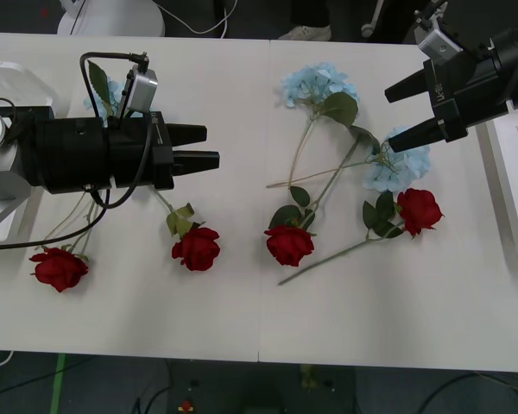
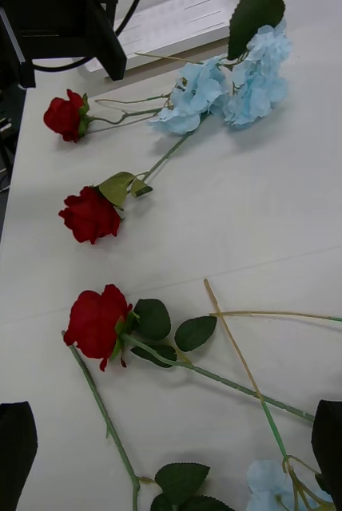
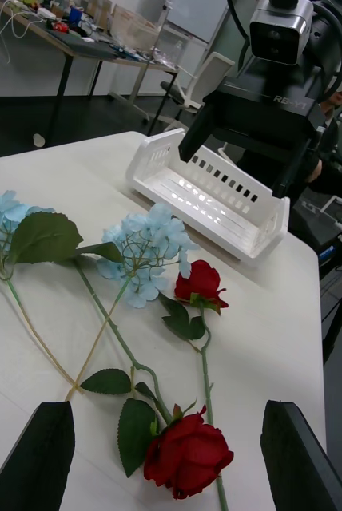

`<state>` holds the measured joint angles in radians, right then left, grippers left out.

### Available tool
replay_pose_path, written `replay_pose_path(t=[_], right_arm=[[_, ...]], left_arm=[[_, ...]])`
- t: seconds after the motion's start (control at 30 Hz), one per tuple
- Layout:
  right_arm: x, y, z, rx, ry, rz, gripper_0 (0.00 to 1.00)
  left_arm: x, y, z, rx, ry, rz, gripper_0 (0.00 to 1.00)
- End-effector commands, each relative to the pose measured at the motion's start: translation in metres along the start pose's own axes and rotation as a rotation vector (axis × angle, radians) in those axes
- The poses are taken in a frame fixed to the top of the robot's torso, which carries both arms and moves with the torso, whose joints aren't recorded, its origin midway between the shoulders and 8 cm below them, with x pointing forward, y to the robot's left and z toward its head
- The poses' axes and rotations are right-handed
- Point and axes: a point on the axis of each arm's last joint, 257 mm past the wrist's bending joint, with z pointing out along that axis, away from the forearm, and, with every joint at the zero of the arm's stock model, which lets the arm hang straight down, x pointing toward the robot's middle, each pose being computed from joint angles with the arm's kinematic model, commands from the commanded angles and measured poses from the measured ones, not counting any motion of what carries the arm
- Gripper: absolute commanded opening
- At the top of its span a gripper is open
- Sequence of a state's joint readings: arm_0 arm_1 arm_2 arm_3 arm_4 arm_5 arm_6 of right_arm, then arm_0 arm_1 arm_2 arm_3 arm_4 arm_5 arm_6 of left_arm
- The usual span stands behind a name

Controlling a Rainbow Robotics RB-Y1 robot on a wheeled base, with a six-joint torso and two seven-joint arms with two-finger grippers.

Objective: Put the red flowers into the right box and the blue flowers into the left box

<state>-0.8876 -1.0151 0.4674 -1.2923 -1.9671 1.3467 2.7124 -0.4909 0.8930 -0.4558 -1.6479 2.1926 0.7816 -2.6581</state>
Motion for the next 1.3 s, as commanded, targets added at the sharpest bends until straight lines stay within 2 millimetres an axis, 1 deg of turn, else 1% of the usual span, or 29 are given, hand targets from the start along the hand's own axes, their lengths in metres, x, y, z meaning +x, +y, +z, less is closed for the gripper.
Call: replay_pose_path(t=[0.03,0.2,0.3,0.4,0.43,1.3], right_arm=[[-0.0085,-0.0054,-0.0198,0.037,-0.007,-0.015,1.00],[-0.0085,-0.0054,-0.0198,0.037,-0.007,-0.015,1.00],[-0.0085,-0.0054,-0.0198,0.037,-0.007,-0.015,1.00],[-0.0085,-0.0054,-0.0198,0.037,-0.007,-0.015,1.00],[-0.0085,-0.0054,-0.0198,0.037,-0.007,-0.015,1.00],[-0.0085,-0.0054,-0.0198,0.037,-0.007,-0.015,1.00]], left_arm=[[-0.0135,-0.0064,-0.0031,0.017,0.007,0.092,0.67],[-0.0135,-0.0064,-0.0031,0.017,0.007,0.092,0.68],[-0.0135,-0.0064,-0.0031,0.017,0.007,0.092,0.79],[-0.0135,-0.0064,-0.0031,0.017,0.007,0.092,0.97],[-0.0135,-0.0064,-0.0031,0.017,0.007,0.092,1.00],[-0.0135,-0.0064,-0.0031,0.017,0.007,0.092,1.00]])
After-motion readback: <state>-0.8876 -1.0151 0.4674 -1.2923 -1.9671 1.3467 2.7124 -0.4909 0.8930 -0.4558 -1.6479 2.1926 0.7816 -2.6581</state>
